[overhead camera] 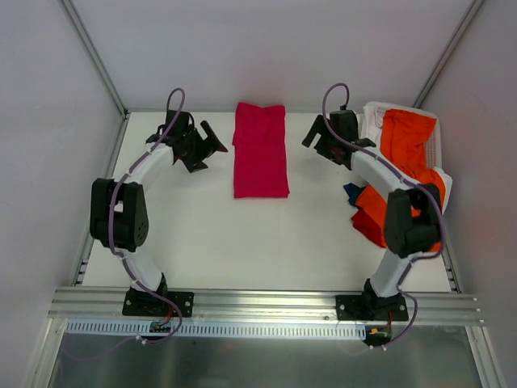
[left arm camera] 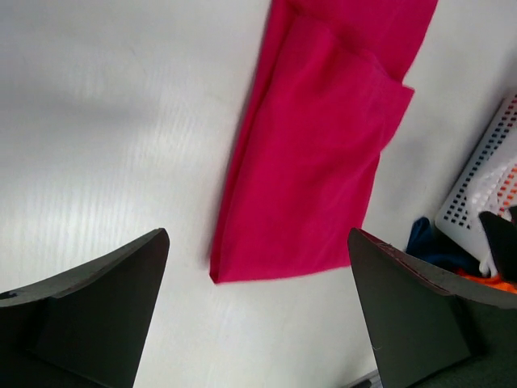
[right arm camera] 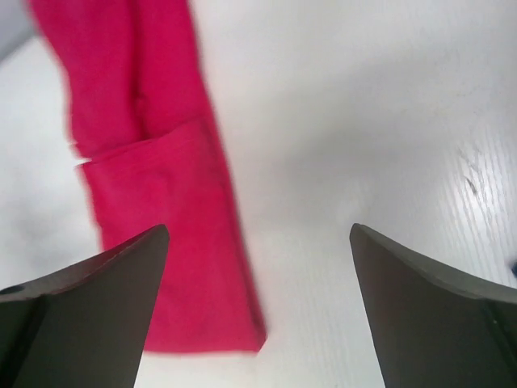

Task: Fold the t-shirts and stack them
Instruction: Fold the folded rectangular tshirt in 1/3 of the way, then grab one side of the 2/3 rectangular tshirt with both arms

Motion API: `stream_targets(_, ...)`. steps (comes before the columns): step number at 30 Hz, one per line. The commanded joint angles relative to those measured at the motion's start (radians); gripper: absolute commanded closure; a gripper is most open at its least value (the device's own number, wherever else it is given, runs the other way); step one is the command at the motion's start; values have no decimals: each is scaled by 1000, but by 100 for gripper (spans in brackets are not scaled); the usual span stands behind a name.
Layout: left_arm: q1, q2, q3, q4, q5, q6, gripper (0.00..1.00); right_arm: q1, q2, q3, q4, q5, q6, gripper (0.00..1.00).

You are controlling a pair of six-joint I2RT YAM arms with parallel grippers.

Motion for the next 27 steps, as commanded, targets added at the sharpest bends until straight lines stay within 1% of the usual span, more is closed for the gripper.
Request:
stream_targets(1, -82, -123, -132, 76, -69, -76, 5, 54, -255, -166, 82, 45, -10, 1)
stream_targets(3, -149, -146, -206, 98, -112, -99, 6, 74, -305, -246, 105, 14, -1, 0)
stream_targets(4, -169, -149, -227, 122, -123, -123, 6, 94, -335, -313, 112, -13, 14, 0)
stream_targets(6, -212, -143, -275, 150, -131, -154, 6, 111, -345, -368, 134, -36, 26, 1)
stream_targets(7, -223, -140, -290, 162, -129, -186, 6, 127, -346, -412, 145, -47, 34, 0)
stream_targets(9, -238, -123, -327, 205, -120, -217, 7, 140, -342, -444, 158, -55, 42, 1)
stream_targets(11, -244, -114, -347, 233, -109, -253, 8, 144, -325, -489, 193, -102, 62, 1)
stream_targets(14, -255, -118, -376, 245, -121, -274, 8, 149, -308, -541, 246, -130, 86, 0)
stream_targets(18, -260, -141, -407, 245, -144, -284, 9, 154, -265, -555, 283, -154, 102, 1)
stream_targets(23, -260, -172, -445, 244, -204, -303, 9, 161, -195, -534, 312, -174, 108, 1)
stream_targets(27, -263, -167, -456, 247, -243, -335, 9, 163, -132, -503, 346, -193, 118, 1)
